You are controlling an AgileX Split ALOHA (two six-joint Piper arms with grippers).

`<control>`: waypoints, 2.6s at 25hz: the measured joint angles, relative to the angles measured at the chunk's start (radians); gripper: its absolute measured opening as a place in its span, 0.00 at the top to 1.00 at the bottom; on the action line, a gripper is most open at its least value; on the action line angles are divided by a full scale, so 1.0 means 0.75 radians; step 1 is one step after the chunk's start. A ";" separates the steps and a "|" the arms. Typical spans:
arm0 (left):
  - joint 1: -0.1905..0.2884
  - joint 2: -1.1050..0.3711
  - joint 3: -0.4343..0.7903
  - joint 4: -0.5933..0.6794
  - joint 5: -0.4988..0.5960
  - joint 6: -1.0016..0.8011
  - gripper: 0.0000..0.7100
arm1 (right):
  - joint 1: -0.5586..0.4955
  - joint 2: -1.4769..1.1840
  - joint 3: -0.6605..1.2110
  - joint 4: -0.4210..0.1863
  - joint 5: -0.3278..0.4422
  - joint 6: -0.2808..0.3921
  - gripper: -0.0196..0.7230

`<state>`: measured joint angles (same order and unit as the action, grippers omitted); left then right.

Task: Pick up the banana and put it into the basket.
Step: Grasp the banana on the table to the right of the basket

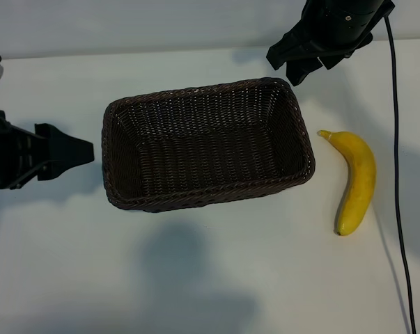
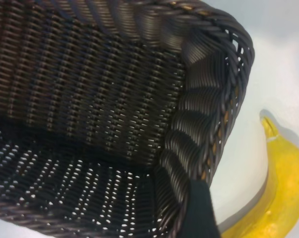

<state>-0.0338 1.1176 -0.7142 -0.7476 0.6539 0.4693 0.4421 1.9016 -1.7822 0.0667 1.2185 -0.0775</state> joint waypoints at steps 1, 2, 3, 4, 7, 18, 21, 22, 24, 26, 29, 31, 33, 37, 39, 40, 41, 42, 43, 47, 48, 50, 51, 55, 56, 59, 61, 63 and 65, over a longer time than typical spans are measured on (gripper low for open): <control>0.000 0.000 0.000 -0.021 -0.001 0.016 0.15 | 0.000 0.000 0.000 -0.007 0.000 0.015 0.25; 0.000 0.000 0.000 -0.027 -0.003 0.025 0.15 | 0.000 0.000 0.000 -0.021 0.000 0.029 0.25; 0.000 0.000 0.000 -0.029 -0.005 0.030 0.15 | 0.000 0.000 0.000 -0.037 0.000 0.048 0.25; 0.000 0.000 0.000 -0.029 -0.010 0.032 0.15 | 0.000 0.000 0.000 -0.063 0.000 0.062 0.25; 0.000 0.000 0.000 -0.029 -0.017 0.033 0.15 | -0.028 0.000 0.000 -0.142 0.000 0.103 0.25; 0.000 0.000 0.000 0.003 -0.052 0.034 0.15 | -0.212 0.000 0.252 -0.172 -0.002 0.118 0.25; 0.000 0.000 0.000 0.018 -0.055 0.033 0.15 | -0.212 0.000 0.325 -0.156 0.000 0.118 0.25; 0.000 0.000 0.000 0.021 -0.055 0.033 0.15 | -0.212 0.000 0.333 -0.140 0.000 0.118 0.25; 0.000 0.000 0.000 0.025 -0.056 0.033 0.15 | -0.212 -0.008 0.351 -0.107 -0.001 0.117 0.25; 0.000 0.000 0.000 0.030 -0.057 0.033 0.15 | -0.212 -0.045 0.360 -0.101 0.000 0.103 0.25; 0.000 0.000 0.000 0.049 -0.060 0.033 0.15 | -0.212 -0.168 0.360 -0.123 -0.001 0.103 0.25; 0.000 0.000 0.000 0.054 -0.065 0.033 0.15 | -0.212 -0.260 0.360 -0.159 0.006 0.103 0.25; 0.000 0.000 0.000 0.054 -0.071 0.033 0.15 | -0.212 -0.321 0.360 -0.178 0.008 0.103 0.25; 0.000 0.000 0.000 0.054 -0.076 0.033 0.15 | -0.212 -0.336 0.439 -0.127 -0.001 0.092 0.25; 0.000 0.000 0.000 0.054 -0.076 0.033 0.15 | -0.212 -0.335 0.510 -0.089 -0.027 0.083 0.25; 0.000 0.000 0.000 0.054 -0.076 0.033 0.15 | -0.212 -0.335 0.549 -0.074 -0.054 0.079 0.25; 0.000 0.000 0.000 0.054 -0.076 0.033 0.15 | -0.212 -0.335 0.585 -0.058 -0.087 0.071 0.25; 0.000 0.000 0.000 0.054 -0.076 0.033 0.15 | -0.212 -0.335 0.619 -0.046 -0.117 0.062 0.25; 0.000 0.000 0.000 0.054 -0.075 0.033 0.15 | -0.212 -0.335 0.645 -0.040 -0.151 0.057 0.25; 0.000 0.000 0.000 0.054 -0.075 0.033 0.15 | -0.212 -0.334 0.722 -0.007 -0.299 0.044 0.22; 0.000 0.000 0.000 0.054 -0.075 0.033 0.15 | -0.212 -0.332 0.735 -0.002 -0.325 0.043 0.20; 0.000 0.000 0.000 0.055 -0.075 0.033 0.15 | -0.212 -0.316 0.746 0.002 -0.355 0.043 0.19; 0.000 0.000 0.000 0.055 -0.075 0.033 0.15 | -0.212 -0.302 0.747 0.002 -0.365 0.043 0.19; 0.000 0.000 0.000 0.055 -0.075 0.033 0.15 | -0.212 -0.238 0.747 0.009 -0.394 0.043 0.19; 0.000 0.000 0.000 0.055 -0.075 0.033 0.15 | -0.212 -0.223 0.747 0.014 -0.400 0.043 0.19; 0.000 0.000 0.000 0.055 -0.075 0.033 0.15 | -0.212 -0.171 0.747 0.019 -0.404 0.039 0.19; 0.000 0.000 0.000 0.055 -0.075 0.033 0.15 | -0.212 -0.137 0.747 0.019 -0.407 0.038 0.19; 0.000 0.000 0.000 0.055 -0.075 0.033 0.15 | -0.212 -0.101 0.747 0.016 -0.416 0.036 0.19; 0.000 0.000 0.000 0.055 -0.075 0.033 0.15 | -0.212 -0.071 0.747 0.015 -0.424 0.037 0.19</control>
<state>-0.0338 1.1176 -0.7142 -0.7064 0.5980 0.4940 0.2827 1.8480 -1.2220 0.0778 0.9005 -0.0500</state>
